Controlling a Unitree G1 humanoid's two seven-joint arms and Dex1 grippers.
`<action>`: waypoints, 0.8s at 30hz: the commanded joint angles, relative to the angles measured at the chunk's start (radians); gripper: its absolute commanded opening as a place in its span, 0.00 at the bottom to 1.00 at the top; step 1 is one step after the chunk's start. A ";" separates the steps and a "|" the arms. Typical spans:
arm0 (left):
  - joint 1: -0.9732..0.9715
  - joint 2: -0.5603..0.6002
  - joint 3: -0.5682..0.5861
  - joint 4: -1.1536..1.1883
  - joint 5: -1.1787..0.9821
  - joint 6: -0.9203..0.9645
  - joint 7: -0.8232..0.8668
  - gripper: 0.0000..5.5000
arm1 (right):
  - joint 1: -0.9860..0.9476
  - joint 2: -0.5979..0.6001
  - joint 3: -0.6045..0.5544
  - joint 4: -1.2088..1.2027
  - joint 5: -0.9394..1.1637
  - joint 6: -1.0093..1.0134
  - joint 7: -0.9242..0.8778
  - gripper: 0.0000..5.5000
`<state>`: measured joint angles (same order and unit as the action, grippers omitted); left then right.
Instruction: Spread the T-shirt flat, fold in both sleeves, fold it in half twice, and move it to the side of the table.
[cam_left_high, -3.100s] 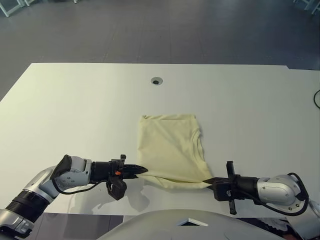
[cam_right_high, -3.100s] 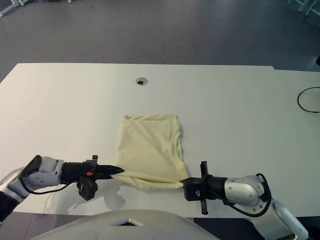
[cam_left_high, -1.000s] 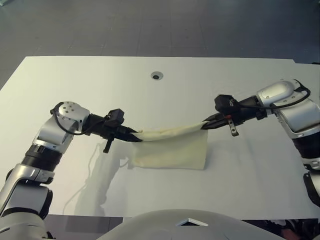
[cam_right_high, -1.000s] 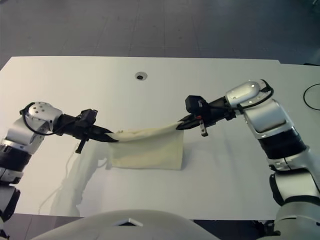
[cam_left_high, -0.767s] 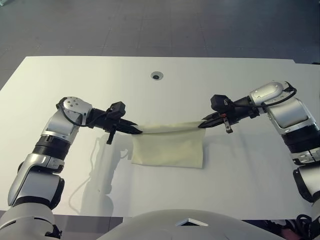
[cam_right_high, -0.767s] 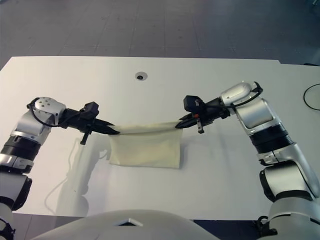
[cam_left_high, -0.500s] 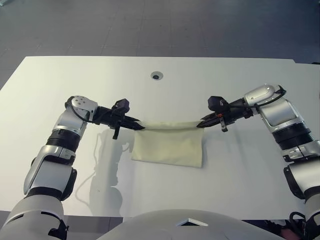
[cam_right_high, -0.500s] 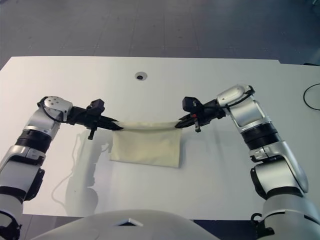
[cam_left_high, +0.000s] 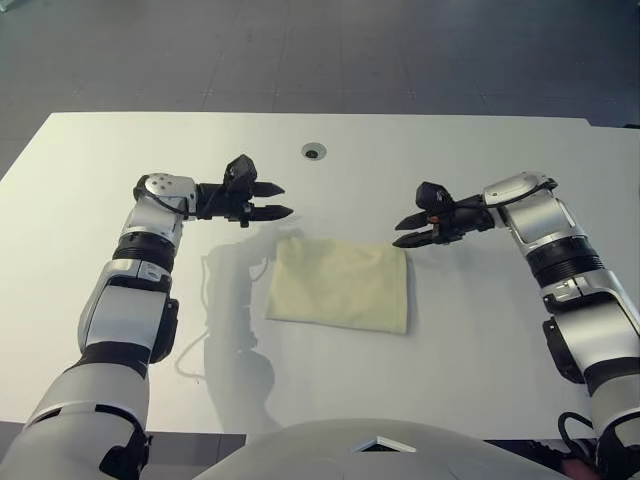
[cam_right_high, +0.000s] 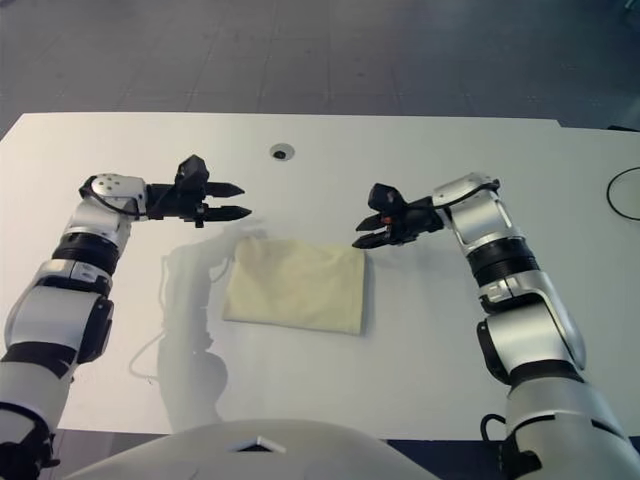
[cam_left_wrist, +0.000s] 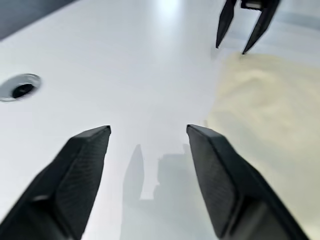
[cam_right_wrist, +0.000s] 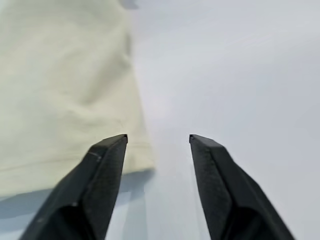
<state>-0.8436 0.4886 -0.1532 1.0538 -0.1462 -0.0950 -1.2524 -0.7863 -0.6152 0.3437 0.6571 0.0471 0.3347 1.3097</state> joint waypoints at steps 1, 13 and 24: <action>-0.011 -0.001 0.028 0.034 0.035 -0.060 0.052 0.67 | -0.046 0.007 -0.069 0.030 -0.002 -0.047 -0.070 0.54; 0.203 -0.023 0.109 -0.411 -0.092 -0.082 -0.001 0.82 | 0.205 0.023 -0.165 -0.442 0.153 0.042 -0.097 0.48; 0.402 -0.029 0.250 -0.848 -0.084 -0.103 0.350 0.59 | 0.326 0.114 -0.056 -0.707 0.211 0.122 -0.131 0.16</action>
<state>-0.4819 0.4549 0.0782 0.2699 -0.2367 -0.2030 -0.9491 -0.4684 -0.5232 0.2642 -0.0397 0.2484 0.4390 1.1900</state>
